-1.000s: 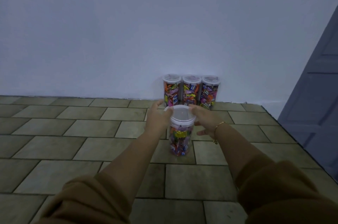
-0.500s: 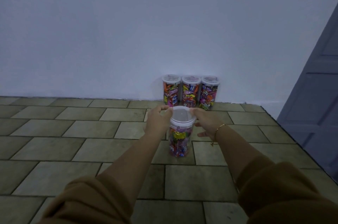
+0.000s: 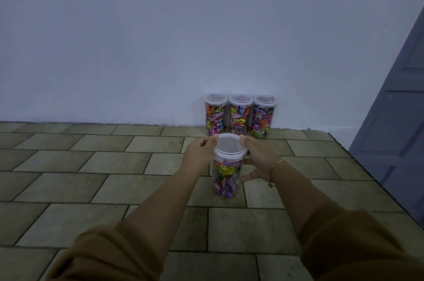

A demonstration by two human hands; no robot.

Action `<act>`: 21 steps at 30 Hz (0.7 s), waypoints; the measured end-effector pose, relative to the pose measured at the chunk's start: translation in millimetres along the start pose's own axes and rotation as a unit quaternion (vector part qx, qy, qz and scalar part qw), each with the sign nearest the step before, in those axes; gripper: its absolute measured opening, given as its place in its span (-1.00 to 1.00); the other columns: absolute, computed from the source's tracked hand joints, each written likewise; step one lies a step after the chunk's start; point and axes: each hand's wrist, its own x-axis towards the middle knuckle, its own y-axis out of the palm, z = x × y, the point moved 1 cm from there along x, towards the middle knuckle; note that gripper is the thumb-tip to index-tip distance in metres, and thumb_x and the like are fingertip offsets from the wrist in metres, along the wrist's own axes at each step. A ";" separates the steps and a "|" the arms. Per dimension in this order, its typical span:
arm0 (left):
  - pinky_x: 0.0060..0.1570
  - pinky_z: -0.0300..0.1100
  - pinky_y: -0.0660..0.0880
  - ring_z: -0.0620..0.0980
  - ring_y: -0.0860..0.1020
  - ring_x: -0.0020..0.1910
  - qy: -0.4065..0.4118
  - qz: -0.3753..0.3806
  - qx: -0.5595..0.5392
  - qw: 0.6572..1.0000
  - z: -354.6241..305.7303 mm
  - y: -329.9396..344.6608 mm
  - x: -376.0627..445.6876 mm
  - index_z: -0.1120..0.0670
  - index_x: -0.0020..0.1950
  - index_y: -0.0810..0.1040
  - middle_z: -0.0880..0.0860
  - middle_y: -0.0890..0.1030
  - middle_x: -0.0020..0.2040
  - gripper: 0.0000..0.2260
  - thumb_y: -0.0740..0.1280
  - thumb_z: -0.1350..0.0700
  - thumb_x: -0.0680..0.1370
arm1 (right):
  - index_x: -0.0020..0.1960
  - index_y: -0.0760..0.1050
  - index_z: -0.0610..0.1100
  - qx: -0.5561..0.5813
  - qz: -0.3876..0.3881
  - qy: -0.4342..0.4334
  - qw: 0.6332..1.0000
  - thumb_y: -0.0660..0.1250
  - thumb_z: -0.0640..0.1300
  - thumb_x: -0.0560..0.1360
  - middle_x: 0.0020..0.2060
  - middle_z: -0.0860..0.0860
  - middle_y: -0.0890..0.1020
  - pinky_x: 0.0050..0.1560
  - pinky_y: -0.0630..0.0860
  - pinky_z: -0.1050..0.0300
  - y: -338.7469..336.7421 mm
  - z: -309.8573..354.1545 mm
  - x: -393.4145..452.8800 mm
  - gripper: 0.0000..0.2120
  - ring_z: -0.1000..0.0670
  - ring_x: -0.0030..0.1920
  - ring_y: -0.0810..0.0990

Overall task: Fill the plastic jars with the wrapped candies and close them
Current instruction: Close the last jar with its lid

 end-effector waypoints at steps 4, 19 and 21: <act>0.13 -0.17 0.50 -0.09 0.57 0.12 0.029 0.125 -0.013 0.992 12.7 -9.4 -1.5 -0.03 0.24 0.54 -0.08 0.64 0.09 -0.45 0.42 -0.26 0.33 | 0.29 0.35 0.06 0.014 -0.003 -0.001 1.000 0.08 0.18 0.58 0.24 -0.09 0.41 -0.24 0.61 -0.21 -0.4 -2.1 2.9 -0.64 -0.16 0.13 0.48; -0.21 -0.48 0.50 -0.19 0.55 0.03 0.051 0.113 -0.069 0.990 25.5 -23.6 18.2 0.03 0.36 0.47 -0.05 0.56 0.22 -0.40 0.53 0.15 0.34 | 0.30 0.38 0.07 0.034 -0.008 -0.013 0.999 0.12 0.26 0.53 0.29 -0.09 0.42 -0.27 0.60 -0.28 20.9 2.1 29.3 -0.57 -0.25 0.22 0.46; -0.18 -0.47 0.50 -0.21 0.53 0.03 0.057 0.102 -0.058 0.992 27.6 -26.6 26.1 0.00 0.34 0.48 -0.06 0.57 0.21 -0.40 0.54 0.12 0.33 | 0.33 0.36 0.07 0.038 -0.005 -0.014 0.999 0.12 0.27 0.52 0.31 -0.08 0.40 -0.29 0.60 -0.26 24.6 4.5 36.3 -0.53 -0.25 0.24 0.44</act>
